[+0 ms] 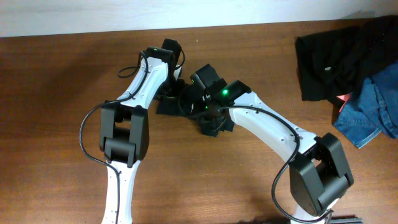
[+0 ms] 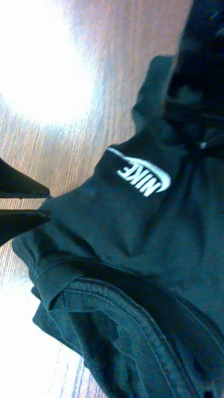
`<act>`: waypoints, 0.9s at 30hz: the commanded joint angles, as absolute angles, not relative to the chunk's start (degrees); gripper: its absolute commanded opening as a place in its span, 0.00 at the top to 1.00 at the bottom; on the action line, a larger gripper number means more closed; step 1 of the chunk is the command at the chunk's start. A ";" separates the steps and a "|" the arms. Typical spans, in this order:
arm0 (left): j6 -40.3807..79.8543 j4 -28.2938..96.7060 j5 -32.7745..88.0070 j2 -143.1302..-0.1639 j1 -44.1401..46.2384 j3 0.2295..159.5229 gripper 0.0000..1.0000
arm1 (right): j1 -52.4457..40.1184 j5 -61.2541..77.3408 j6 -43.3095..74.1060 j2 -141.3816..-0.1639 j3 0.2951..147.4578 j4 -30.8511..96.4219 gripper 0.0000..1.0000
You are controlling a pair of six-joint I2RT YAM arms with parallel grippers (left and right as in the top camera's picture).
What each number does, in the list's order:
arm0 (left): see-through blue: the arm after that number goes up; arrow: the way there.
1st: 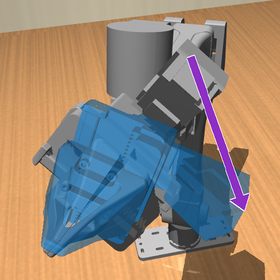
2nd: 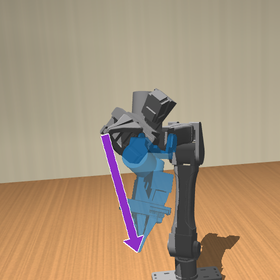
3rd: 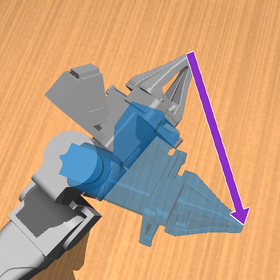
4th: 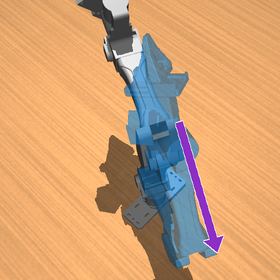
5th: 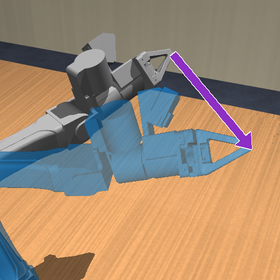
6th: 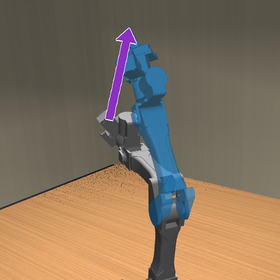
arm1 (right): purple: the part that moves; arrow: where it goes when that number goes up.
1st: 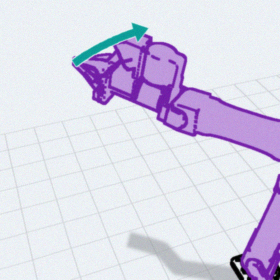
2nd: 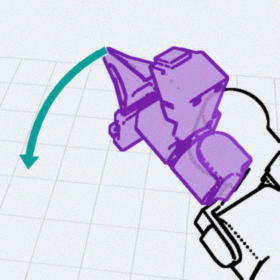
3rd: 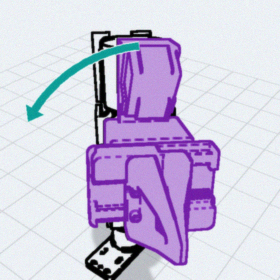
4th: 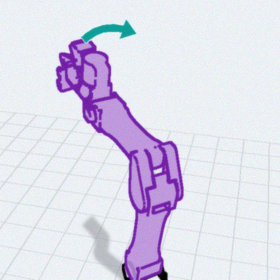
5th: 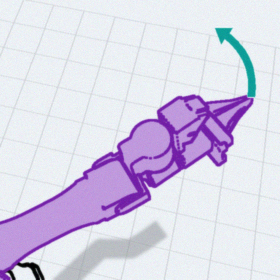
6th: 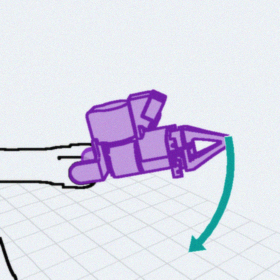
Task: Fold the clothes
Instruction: 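Press the folded bundle flat with the right gripper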
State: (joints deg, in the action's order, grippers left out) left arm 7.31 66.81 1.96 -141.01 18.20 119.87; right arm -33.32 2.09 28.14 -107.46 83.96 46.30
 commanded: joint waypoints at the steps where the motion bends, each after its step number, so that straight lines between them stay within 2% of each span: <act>1: 6.74 65.12 1.74 -144.53 18.31 117.69 0.20 | -34.44 3.01 20.80 -107.55 83.55 46.83 0.96; 7: 6.72 65.14 1.74 -144.53 18.31 117.69 0.20 | -36.27 1.32 4.97 -107.55 83.55 51.13 0.85; 11: 6.72 65.12 1.74 -144.53 18.31 117.69 0.20 | -37.21 -2.74 0.27 -107.55 83.55 53.21 0.65; 12: 6.72 65.12 1.74 -144.53 18.31 117.69 0.20 | -37.26 -3.44 -0.14 -107.55 83.55 53.43 0.63; 18: 6.72 65.12 1.74 -144.53 18.31 117.69 0.20 | -37.23 -3.66 -5.87 -107.98 83.55 53.54 0.57; 27: 6.70 65.08 1.23 -144.53 18.31 117.69 0.19 | -39.07 -4.21 -13.76 -110.15 83.50 54.22 0.57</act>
